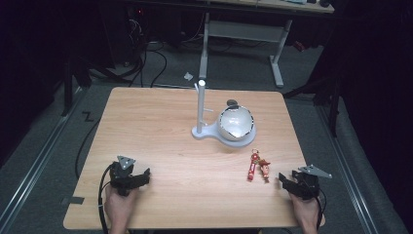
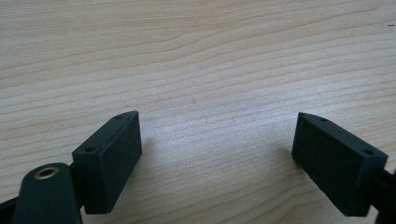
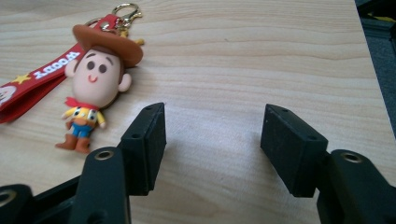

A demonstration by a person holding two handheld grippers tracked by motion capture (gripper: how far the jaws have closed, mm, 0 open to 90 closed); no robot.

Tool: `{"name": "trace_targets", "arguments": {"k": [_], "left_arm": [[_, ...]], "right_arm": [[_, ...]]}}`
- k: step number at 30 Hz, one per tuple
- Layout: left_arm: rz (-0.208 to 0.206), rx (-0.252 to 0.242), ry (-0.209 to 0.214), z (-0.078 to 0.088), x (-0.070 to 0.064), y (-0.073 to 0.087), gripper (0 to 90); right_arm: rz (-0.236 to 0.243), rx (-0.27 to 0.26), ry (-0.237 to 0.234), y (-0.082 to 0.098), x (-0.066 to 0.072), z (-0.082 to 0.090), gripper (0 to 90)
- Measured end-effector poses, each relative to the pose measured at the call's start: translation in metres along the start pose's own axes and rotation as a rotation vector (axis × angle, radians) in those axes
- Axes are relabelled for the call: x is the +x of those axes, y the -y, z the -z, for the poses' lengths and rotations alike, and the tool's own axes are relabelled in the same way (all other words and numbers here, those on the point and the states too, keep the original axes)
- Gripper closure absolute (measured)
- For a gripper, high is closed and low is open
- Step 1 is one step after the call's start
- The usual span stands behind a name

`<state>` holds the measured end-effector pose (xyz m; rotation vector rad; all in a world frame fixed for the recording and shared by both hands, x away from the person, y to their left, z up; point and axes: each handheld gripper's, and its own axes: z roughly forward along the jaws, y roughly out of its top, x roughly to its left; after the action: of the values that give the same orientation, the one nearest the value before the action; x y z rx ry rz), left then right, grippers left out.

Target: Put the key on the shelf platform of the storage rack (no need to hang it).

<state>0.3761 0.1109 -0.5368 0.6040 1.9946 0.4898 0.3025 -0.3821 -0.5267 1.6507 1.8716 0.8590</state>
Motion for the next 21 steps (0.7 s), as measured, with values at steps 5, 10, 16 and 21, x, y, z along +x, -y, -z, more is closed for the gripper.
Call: {"name": "trace_targets", "arguments": {"k": [5,10,16,21], "left_arm": [[0.000,0.000,0.000,0.000,0.000,0.000,16.1],[0.000,0.001,0.000,0.000,0.000,0.000,16.1],[0.007,0.000,-0.002,0.000,0.000,0.000,16.1],[0.001,0.001,0.000,0.000,0.000,0.000,16.1]], "right_arm": [[0.007,-0.011,-0.012,0.003,0.004,0.008,41.9],[0.020,-0.007,-0.025,0.008,0.013,0.012,41.9],[0.033,-0.006,-0.053,0.011,0.023,0.014,41.7],[0.059,-0.010,-0.083,0.010,0.032,0.013,41.6]]}}
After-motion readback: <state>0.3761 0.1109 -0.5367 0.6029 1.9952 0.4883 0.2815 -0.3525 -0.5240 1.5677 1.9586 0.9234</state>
